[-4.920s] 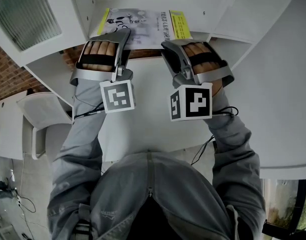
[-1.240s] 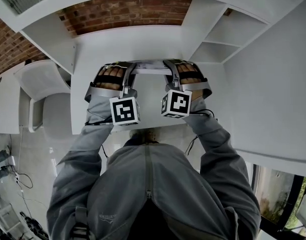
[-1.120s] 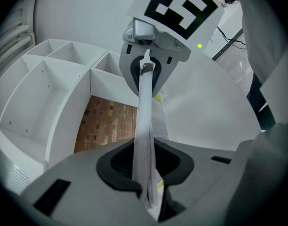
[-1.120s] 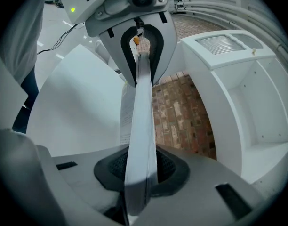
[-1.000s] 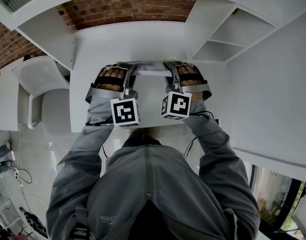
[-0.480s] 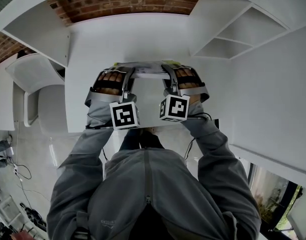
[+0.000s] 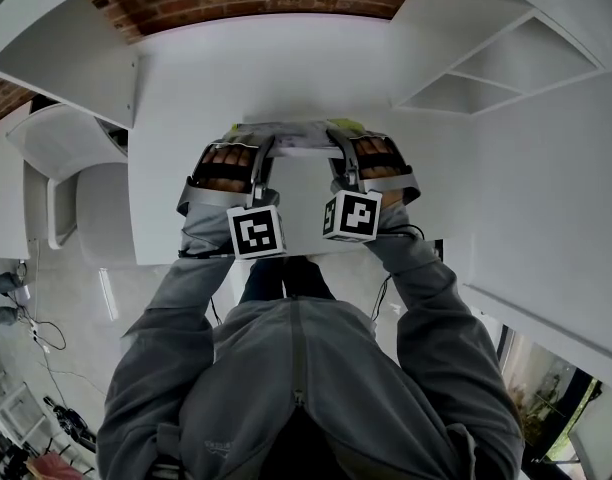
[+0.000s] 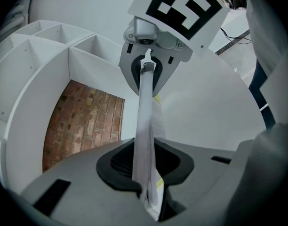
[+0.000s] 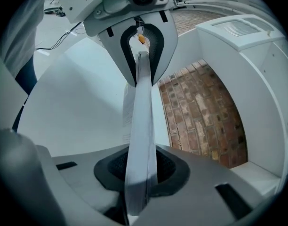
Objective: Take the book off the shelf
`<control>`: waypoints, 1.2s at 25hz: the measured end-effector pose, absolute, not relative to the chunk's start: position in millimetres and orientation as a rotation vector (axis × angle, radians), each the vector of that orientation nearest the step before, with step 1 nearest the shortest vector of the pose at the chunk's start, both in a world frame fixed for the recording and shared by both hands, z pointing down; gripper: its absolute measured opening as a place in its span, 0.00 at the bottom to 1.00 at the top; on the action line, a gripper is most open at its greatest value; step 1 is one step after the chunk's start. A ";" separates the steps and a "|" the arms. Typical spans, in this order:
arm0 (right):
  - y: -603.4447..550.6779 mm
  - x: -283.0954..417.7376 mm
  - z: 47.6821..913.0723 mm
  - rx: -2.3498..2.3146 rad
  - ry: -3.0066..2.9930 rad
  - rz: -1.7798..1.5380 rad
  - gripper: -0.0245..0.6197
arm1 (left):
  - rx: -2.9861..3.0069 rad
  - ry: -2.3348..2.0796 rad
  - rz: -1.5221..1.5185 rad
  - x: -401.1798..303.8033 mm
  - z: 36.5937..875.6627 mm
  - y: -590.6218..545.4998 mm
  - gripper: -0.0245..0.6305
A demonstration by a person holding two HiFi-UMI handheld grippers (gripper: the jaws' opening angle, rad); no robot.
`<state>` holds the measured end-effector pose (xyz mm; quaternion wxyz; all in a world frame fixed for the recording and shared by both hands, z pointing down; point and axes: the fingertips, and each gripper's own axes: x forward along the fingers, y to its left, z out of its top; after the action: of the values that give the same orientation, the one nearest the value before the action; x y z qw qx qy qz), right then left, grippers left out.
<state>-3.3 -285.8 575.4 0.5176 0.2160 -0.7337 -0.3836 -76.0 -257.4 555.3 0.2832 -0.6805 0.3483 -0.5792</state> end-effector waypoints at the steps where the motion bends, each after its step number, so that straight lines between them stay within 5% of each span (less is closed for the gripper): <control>1: -286.0 -3.0 576.7 0.517 -1.760 -0.920 0.16 | -1.816 0.930 -1.557 -76.3 557.9 -257.4 0.17; 30: -247.5 7.5 689.7 0.319 -1.727 -0.765 0.18 | -2.021 0.792 -1.721 -63.2 665.3 -214.8 0.22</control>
<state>7.5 -247.5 689.7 0.5751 0.1362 -0.7375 -0.3268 -63.2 -214.8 665.3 0.1847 -0.7169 0.2808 -0.6107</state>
